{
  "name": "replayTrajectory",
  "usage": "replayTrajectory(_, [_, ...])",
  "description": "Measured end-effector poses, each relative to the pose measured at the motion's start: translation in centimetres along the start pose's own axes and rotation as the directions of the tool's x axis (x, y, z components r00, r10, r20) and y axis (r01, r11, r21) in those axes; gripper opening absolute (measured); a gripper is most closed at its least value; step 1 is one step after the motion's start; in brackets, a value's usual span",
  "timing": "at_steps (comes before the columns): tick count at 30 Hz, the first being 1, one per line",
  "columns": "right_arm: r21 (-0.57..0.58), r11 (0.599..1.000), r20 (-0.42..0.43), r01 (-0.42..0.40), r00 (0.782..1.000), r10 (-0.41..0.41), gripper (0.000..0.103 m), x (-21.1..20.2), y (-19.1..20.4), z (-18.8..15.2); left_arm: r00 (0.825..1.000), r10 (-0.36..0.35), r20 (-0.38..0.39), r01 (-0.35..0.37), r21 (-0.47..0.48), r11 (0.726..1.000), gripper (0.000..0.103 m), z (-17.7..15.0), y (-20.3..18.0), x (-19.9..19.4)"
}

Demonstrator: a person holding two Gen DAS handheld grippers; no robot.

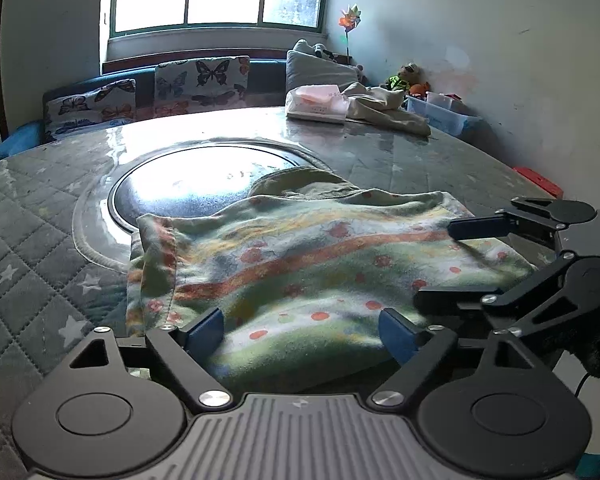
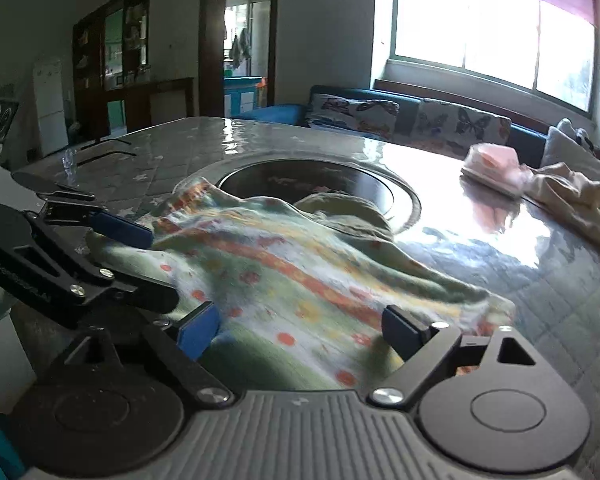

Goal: Fold clothes
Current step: 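Open both grippers and press the folded striped shirt flat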

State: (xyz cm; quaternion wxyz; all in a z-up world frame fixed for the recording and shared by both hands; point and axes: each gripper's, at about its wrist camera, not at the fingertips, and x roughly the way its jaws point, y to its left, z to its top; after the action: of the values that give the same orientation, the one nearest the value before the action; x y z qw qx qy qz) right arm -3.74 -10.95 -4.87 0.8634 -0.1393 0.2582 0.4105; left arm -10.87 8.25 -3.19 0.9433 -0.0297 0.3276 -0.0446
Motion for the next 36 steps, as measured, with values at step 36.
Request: replayTrajectory(36, [0.037, 0.991, -0.002, 0.125, 0.992, -0.125, 0.098, -1.9, -2.3, -2.0, 0.997, -0.047, 0.06, 0.046, 0.017, 0.999, 0.103, 1.5, -0.7, -1.8])
